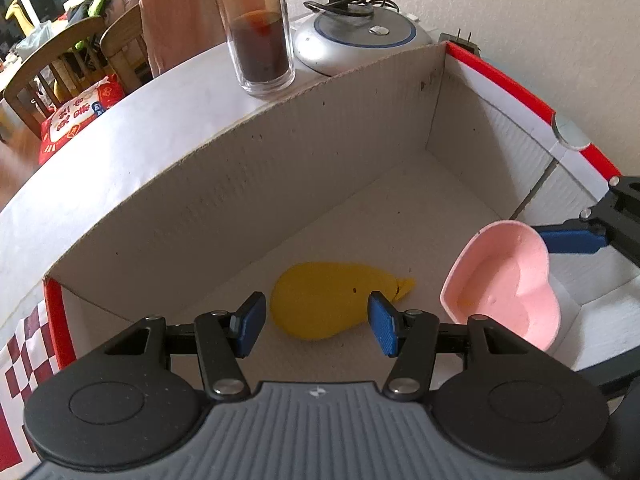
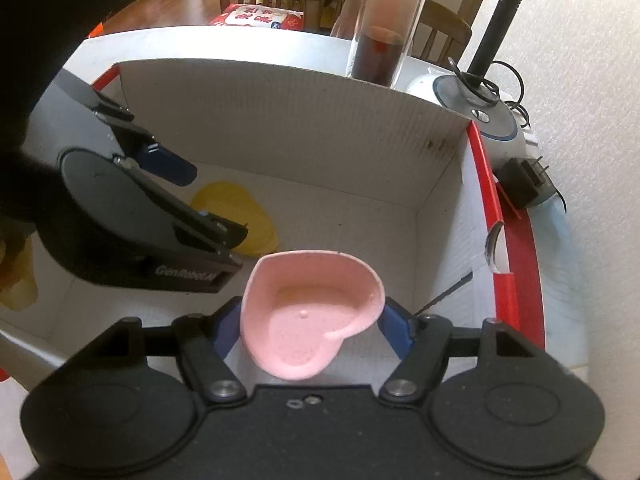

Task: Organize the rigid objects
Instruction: 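Open both grippers to release the sponge and dish in the box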

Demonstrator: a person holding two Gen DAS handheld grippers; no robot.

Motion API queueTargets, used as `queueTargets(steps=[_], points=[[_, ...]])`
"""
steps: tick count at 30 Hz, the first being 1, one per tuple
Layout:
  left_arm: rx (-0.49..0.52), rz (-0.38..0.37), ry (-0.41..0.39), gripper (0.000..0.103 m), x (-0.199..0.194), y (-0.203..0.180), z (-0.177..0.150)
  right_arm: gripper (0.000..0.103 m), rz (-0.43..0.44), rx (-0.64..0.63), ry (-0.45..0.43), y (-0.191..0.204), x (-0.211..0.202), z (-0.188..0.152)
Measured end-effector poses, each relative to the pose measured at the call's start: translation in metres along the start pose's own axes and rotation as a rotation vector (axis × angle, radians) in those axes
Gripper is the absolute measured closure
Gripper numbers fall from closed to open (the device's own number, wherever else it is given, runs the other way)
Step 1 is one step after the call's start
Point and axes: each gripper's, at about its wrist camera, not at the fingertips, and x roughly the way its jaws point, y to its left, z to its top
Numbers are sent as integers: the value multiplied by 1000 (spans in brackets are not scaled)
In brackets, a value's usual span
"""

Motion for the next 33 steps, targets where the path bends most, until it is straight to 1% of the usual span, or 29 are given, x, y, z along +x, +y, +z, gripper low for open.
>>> queueTargets(steps=[2,4,7,13,18,21,27,33], points=[[-1,-5,-4,47,-2,0,-2,29,3,0,0,0,0,0],[-11,-11,-17,47,-6,1,-2,24,8,0,-7,0,-2,1],[-28,-22,-42,47,-15,3,-1,20,4,-1,-15,2,-6,0],[-58,-30,-99,47,-39,8,-3,20,8,20,-24,2,-16,-1],[-105,-39,-156,47,-65,21,-12,18,7,32,-57,6,-35,-1],[-121,-43,-195,47,-82,27,-19,17,3,34,-79,11,-48,-1],[-120,-51,-264,47,-115,36,-38,15,-15,58,-109,23,-70,-3],[-127,-63,-326,47,-147,51,-64,14,-29,83,-152,46,-96,-9]])
